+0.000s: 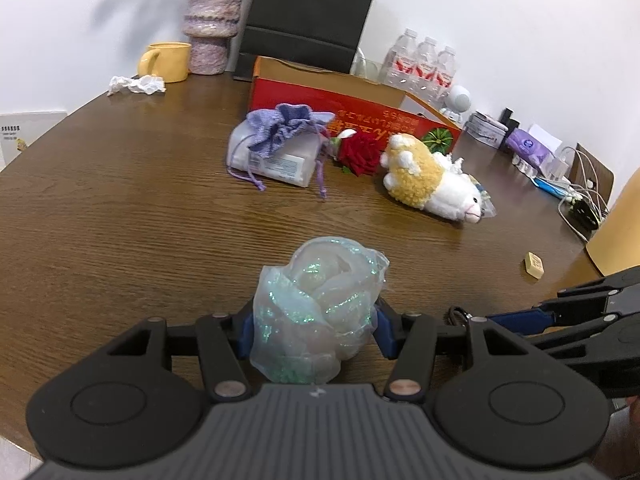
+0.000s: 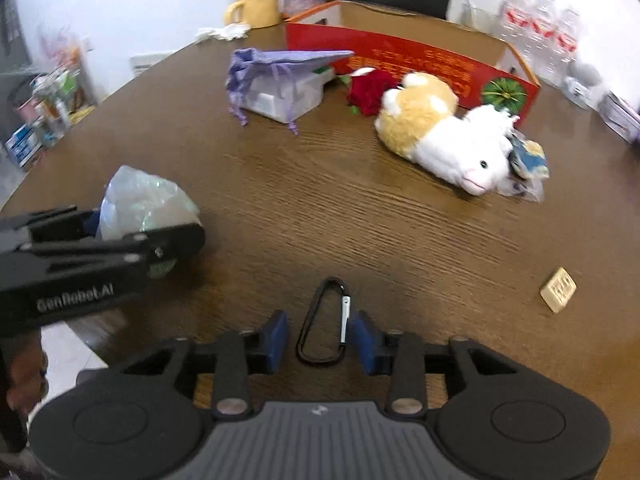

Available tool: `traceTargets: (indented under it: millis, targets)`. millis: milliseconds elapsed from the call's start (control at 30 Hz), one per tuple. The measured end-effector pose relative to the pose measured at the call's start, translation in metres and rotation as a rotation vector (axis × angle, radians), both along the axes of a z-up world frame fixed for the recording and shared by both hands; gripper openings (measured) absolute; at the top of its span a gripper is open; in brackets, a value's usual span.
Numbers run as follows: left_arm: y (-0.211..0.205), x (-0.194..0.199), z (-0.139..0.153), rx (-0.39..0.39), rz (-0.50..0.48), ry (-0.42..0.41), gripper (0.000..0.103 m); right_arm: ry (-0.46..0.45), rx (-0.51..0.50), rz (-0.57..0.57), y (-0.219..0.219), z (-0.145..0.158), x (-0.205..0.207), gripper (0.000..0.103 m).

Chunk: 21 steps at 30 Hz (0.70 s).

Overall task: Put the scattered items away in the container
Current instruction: 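Carry both items over the cardboard box and open both grippers to drop them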

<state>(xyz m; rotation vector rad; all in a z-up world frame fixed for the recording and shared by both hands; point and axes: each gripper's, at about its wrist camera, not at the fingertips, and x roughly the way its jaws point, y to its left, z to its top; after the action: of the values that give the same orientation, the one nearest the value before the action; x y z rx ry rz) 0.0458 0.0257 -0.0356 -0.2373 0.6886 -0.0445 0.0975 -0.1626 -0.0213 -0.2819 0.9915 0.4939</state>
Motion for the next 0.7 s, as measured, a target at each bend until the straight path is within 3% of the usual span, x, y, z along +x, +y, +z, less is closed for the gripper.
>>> traceTargets:
  millis: [100, 200, 367, 433, 467, 567, 633, 700]
  targets:
    - [0.003, 0.000, 0.000, 0.000, 0.003, -0.004, 0.056, -0.038, -0.035, -0.037, -0.012, 0.000, 0.009, 0.025]
    - [0.001, 0.005, -0.002, -0.003, -0.011, 0.006, 0.056, -0.042, -0.001, -0.090, -0.028, -0.001, 0.021, 0.025]
    - [-0.005, 0.013, -0.001, 0.012, -0.026, 0.002, 0.056, -0.075, 0.007, -0.068, -0.029, -0.004, 0.018, 0.024]
    - [-0.007, 0.014, 0.000, 0.015, -0.026, -0.003, 0.056, -0.096, 0.004, -0.054, -0.026, -0.002, 0.016, 0.019]
    - [-0.007, 0.015, 0.000, 0.017, -0.027, -0.005, 0.056, -0.112, 0.000, -0.043, -0.024, -0.001, 0.015, 0.006]
    - [-0.010, 0.016, 0.001, 0.020, -0.030, -0.002, 0.056, -0.110, 0.004, -0.034, -0.023, 0.000, 0.015, 0.003]
    - [-0.010, 0.016, 0.000, 0.022, -0.029, -0.001, 0.056, -0.083, 0.028, -0.059, -0.027, -0.001, 0.018, 0.006]
    - [-0.010, 0.015, 0.000, 0.021, -0.024, -0.001, 0.056, -0.058, 0.077, -0.096, -0.034, 0.002, 0.018, 0.026]
